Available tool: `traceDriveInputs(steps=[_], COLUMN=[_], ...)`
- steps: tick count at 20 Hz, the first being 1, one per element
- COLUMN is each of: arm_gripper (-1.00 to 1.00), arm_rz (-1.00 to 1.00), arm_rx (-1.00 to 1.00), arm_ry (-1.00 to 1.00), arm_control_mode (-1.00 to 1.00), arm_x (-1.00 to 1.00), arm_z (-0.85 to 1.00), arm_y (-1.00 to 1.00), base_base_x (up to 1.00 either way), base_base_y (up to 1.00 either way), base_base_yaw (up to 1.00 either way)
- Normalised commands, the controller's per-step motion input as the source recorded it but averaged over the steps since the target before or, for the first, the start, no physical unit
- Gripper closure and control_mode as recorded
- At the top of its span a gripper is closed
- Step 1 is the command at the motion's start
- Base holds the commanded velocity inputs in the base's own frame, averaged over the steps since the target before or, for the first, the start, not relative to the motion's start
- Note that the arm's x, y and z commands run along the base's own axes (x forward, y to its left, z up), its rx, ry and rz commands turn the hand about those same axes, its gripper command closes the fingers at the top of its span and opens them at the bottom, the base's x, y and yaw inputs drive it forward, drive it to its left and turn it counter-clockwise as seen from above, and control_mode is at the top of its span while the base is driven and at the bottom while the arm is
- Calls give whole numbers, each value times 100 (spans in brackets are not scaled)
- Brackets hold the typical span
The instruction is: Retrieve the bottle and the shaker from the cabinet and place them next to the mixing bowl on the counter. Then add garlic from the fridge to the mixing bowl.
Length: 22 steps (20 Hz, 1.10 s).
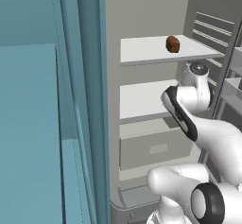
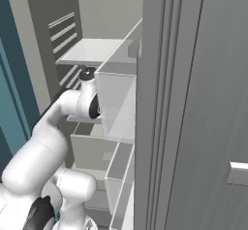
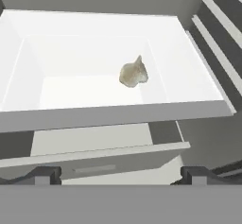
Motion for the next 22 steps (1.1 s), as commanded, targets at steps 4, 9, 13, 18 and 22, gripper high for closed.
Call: traceDriveInputs(steps=[4,9,13,18,22], arm_gripper=[-100,-100,-100,-100,-100], arm_rz=[0,0,0,0,1], arm_rx=[0,0,1,0,2], arm_ry=[5,2,0,2,0], arm_control_mode=[-100,-100,-100,-100,-100], arm_x=[50,41,35,34,16], arm_z=[-16,0,-6,-38,-35], arm_y=[-16,-27,-23,-2,0], base_base_x=[0,0,0,0,0], base_base_y=[0,0,0,0,0], base_base_yaw=[0,0,0,0,0])
